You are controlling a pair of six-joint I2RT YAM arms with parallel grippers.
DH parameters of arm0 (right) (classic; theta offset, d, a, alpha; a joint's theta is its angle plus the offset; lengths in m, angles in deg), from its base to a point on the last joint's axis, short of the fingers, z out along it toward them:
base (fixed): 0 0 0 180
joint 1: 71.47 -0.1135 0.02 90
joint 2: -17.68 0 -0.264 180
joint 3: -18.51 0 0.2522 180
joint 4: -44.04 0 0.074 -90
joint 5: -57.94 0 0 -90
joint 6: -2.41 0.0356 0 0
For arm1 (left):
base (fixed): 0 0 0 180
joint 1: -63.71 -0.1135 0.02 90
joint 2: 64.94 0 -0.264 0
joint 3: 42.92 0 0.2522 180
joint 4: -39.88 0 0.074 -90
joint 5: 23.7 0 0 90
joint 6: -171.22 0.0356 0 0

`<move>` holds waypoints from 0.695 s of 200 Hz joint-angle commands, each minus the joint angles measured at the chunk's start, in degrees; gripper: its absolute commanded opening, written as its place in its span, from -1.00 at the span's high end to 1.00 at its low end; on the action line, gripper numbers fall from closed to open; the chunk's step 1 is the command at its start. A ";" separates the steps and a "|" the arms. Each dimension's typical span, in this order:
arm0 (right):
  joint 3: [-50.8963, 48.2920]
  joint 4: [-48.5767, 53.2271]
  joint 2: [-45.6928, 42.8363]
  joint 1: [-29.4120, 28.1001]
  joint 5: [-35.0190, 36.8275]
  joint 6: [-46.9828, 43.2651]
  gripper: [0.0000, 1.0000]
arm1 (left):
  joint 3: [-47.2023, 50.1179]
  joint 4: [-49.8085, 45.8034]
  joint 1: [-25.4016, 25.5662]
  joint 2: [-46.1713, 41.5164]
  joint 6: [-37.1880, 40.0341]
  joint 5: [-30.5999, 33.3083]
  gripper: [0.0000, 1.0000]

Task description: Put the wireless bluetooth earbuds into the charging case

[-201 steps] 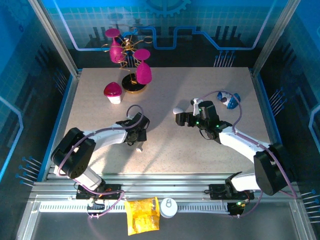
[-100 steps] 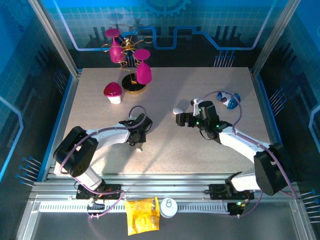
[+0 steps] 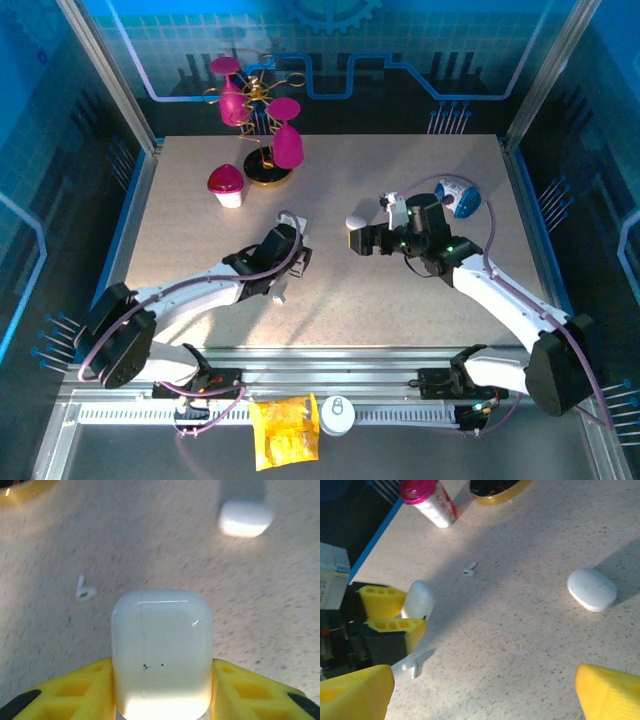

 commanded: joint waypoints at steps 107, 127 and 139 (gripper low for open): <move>6.73 8.72 1.92 -0.47 -20.25 2.04 -0.32 | 9.20 30.09 2.37 -7.35 27.57 -29.41 0.28; 6.93 8.75 3.25 -0.82 -20.79 2.39 -0.18 | 9.06 29.60 2.56 -7.62 28.06 -29.63 0.28; 7.04 8.51 3.83 -1.11 -21.10 2.63 -0.09 | 9.10 29.41 2.88 -7.71 28.75 -29.97 0.28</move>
